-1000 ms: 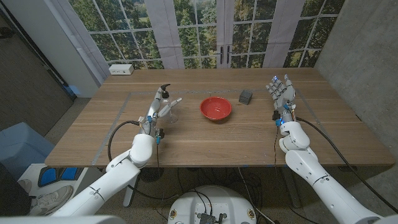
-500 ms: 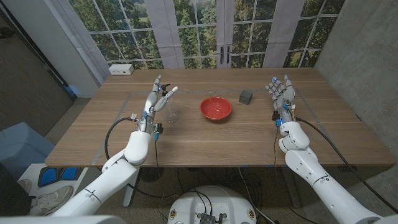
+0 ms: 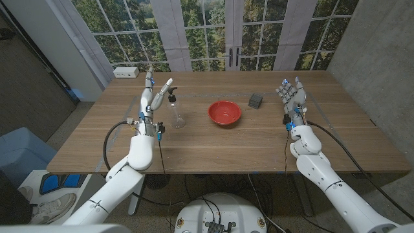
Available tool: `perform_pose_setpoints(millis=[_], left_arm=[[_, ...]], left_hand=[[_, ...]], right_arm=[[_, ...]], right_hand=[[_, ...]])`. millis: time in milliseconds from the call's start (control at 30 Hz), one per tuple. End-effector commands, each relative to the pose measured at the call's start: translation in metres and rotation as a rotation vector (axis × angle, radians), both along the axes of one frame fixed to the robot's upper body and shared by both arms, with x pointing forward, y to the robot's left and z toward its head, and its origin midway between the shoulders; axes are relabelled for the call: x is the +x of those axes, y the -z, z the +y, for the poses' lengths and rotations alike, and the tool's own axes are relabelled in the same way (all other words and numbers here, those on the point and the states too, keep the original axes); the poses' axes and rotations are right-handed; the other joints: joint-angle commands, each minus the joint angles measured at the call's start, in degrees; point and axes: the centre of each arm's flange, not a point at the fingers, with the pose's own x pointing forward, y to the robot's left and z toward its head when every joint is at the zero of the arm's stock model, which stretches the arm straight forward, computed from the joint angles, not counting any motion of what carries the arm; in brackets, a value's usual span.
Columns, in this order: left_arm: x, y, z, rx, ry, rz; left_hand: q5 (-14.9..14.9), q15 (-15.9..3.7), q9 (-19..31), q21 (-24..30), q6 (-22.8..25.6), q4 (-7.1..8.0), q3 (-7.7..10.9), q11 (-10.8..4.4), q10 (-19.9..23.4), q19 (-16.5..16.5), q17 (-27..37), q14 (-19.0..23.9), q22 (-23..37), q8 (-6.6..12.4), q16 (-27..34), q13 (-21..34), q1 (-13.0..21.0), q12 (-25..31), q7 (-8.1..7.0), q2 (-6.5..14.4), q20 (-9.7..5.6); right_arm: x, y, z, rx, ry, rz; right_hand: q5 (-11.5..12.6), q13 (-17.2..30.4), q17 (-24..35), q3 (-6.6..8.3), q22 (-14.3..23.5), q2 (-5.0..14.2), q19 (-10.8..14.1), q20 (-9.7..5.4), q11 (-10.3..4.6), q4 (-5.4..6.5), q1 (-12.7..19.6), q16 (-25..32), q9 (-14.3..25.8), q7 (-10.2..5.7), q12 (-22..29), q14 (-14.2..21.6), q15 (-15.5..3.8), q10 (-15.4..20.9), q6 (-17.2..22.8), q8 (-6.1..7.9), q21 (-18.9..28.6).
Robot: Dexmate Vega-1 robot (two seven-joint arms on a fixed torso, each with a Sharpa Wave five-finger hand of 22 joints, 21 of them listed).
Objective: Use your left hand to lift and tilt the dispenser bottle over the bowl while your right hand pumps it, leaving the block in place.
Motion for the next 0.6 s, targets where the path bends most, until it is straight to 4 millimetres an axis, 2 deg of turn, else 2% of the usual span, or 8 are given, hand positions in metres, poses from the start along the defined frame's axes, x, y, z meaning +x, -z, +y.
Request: perform_pose_setpoints(millis=[33,100,200,267,433,533,600], left_arm=[[0.005,-0.024,0.014,0.008,0.152,0.034],[0.009,-0.027,0.018,0.011,0.219,0.073],[0.012,-0.031,0.023,0.012,0.259,0.104],[0.014,-0.033,0.026,0.034,0.283,0.118],[0.017,-0.035,0.032,0.009,0.325,0.137],[0.019,-0.037,0.035,-0.003,0.370,0.130],[0.018,-0.038,0.038,0.019,0.352,0.139]], left_hand=[[0.76,-1.30,-0.06,0.93,-7.74,1.14,1.36,-1.40,-13.20,-6.93,0.07,-10.12,0.11,0.89,0.64,-0.08,-1.64,0.90,0.91,3.85,-0.85],[1.00,-2.14,-0.18,1.51,-5.74,1.62,1.82,-2.08,-11.08,-4.81,-0.06,-8.09,0.04,1.00,0.95,-0.22,-2.88,1.31,1.70,5.05,-1.41],[1.21,-2.46,-0.28,2.13,-3.84,1.89,2.28,-2.64,-9.13,-2.45,-0.19,-6.30,-0.04,1.06,1.08,-0.33,-3.81,1.59,2.44,5.63,-2.55],[1.30,-2.74,-0.33,2.09,-2.79,2.03,2.52,-2.89,-7.90,-1.99,-0.24,-5.09,-0.10,1.04,1.19,-0.38,-4.37,1.75,2.99,5.78,-2.92],[1.24,-2.96,-0.36,2.13,-2.35,2.03,2.37,-3.11,-7.21,-1.40,-0.29,-4.46,-0.15,0.85,1.11,-0.42,-4.98,1.75,3.28,5.22,-3.56],[1.17,-2.93,-0.39,2.32,-1.87,1.98,2.23,-2.96,-6.80,-0.29,-0.34,-3.95,-0.23,0.66,0.96,-0.45,-5.59,1.60,3.63,4.74,-4.68],[1.27,-2.78,-0.40,2.34,-1.56,2.14,2.47,-2.57,-6.64,0.10,-0.33,-3.78,-0.26,0.57,0.86,-0.47,-5.85,1.50,4.12,5.26,-5.03]], right_arm=[[0.001,-0.006,-0.002,-0.069,0.002,-0.001],[0.000,-0.006,-0.002,-0.079,0.002,-0.003],[-0.001,-0.008,-0.003,-0.112,0.002,-0.020],[-0.002,-0.008,-0.003,-0.124,0.010,-0.016],[-0.006,-0.010,-0.008,-0.147,0.017,-0.005],[-0.013,-0.012,-0.011,-0.159,0.037,-0.009],[-0.017,-0.013,-0.012,-0.156,0.047,-0.012]], right_hand=[[-0.22,0.22,0.19,-0.39,0.20,1.67,0.18,0.22,0.42,-0.07,-0.39,0.28,0.14,0.49,0.32,0.05,0.29,0.15,0.00,-0.14,-0.03],[-0.22,0.22,0.17,-0.43,0.20,1.58,0.24,0.12,0.44,-0.11,-0.40,0.24,0.14,0.49,0.34,-0.01,0.09,0.21,0.02,-0.13,-0.01],[-0.23,0.22,0.12,-0.56,0.20,1.31,0.29,-0.04,0.44,-0.21,-0.46,0.19,0.14,0.43,0.33,-0.04,0.02,0.18,0.02,-0.13,0.00],[-0.23,0.22,0.10,-0.61,0.19,1.21,0.45,-0.13,0.48,-0.24,-0.49,0.19,0.14,0.48,0.35,0.00,0.02,0.24,0.02,-0.13,0.06],[-0.26,0.20,-0.06,-0.88,0.17,0.54,0.96,-0.52,0.41,-0.55,-0.55,0.16,0.12,0.36,0.39,0.23,-0.29,0.38,0.12,-0.10,0.20],[-0.27,0.19,-0.12,-0.98,0.16,0.30,1.18,-0.62,0.31,-0.67,-0.58,0.13,0.12,0.34,0.42,0.28,-0.41,0.49,0.21,-0.06,0.27],[-0.27,0.19,-0.16,-1.05,0.16,0.17,1.29,-0.73,0.28,-0.73,-0.60,0.11,0.12,0.29,0.44,0.29,-0.56,0.53,0.24,-0.06,0.29]])
